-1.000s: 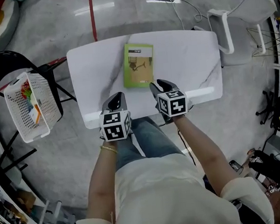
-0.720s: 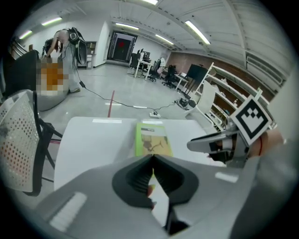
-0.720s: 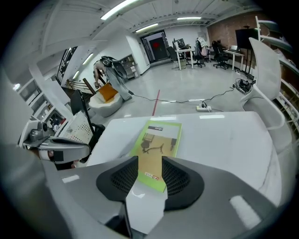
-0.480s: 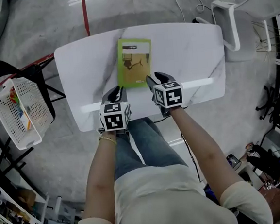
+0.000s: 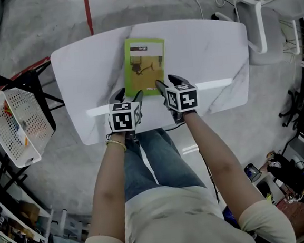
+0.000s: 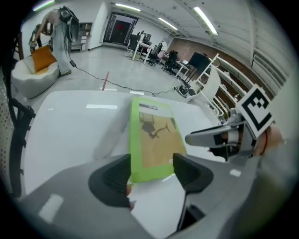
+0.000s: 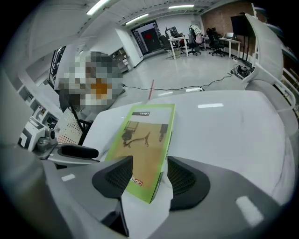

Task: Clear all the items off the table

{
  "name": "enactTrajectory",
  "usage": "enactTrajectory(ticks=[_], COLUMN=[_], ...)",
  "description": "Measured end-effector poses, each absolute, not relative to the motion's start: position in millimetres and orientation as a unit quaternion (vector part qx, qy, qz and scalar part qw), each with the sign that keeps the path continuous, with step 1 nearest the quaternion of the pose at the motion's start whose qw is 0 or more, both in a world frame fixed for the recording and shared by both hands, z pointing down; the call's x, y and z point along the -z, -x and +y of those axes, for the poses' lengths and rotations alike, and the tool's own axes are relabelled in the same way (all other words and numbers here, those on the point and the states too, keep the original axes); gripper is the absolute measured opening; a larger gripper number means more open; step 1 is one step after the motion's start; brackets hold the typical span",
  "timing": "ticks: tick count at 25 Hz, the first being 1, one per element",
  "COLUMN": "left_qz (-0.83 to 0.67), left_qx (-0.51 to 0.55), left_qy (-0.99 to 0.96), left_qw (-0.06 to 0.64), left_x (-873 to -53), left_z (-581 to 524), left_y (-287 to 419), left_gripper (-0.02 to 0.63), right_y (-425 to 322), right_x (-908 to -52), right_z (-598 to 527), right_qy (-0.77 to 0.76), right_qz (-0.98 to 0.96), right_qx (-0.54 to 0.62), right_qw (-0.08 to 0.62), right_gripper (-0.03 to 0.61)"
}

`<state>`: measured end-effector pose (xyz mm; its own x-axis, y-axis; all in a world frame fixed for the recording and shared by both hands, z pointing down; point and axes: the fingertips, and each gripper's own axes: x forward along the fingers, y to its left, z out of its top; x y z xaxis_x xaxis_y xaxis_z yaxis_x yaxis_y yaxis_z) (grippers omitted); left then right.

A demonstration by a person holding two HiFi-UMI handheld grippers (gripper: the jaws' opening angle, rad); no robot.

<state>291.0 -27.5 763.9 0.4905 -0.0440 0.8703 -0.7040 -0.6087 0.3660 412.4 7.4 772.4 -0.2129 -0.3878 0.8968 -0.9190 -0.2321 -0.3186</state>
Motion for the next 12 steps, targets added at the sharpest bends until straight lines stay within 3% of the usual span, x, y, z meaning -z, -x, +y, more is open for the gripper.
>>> enactTrajectory(ticks=[5,12], left_qz=[-0.217,-0.194], left_qx=[-0.472,-0.477], left_qy=[-0.764,-0.755], left_qw=[0.382,0.405], left_x=[-793,-811], left_z=[-23,-19], left_y=[-293,-302], left_gripper=[0.380,0.419], right_y=[-415,-408], right_x=[-794,-808], right_z=[0,-9], right_qy=[-0.566,-0.543], right_qz=[-0.567,-0.587], right_qx=[-0.546,-0.543], right_qw=[0.245,0.256], right_gripper=[0.267,0.307])
